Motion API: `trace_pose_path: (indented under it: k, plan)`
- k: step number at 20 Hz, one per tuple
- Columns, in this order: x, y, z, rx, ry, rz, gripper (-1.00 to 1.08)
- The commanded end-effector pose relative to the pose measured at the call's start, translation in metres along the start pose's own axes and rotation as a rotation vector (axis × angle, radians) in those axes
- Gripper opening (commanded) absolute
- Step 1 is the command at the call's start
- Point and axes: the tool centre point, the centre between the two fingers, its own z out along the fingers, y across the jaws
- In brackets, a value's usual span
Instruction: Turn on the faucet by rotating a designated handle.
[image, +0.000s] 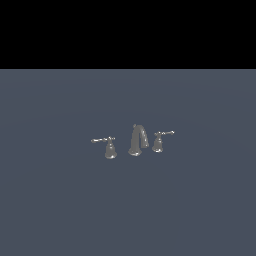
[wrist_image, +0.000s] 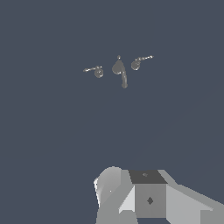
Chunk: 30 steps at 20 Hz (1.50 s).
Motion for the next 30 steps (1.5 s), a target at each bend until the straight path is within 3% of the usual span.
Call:
trace_pose_path:
  k: [1, 14, 30]
  plan:
    - [0.000, 0.000, 0.000, 0.000, 0.000, 0.000, -1.00]
    - [0.026, -0.007, 0.031, 0.004, -0.001, 0.105, -1.00]
    - [0.120, -0.011, 0.138, 0.019, -0.003, 0.461, -1.00]
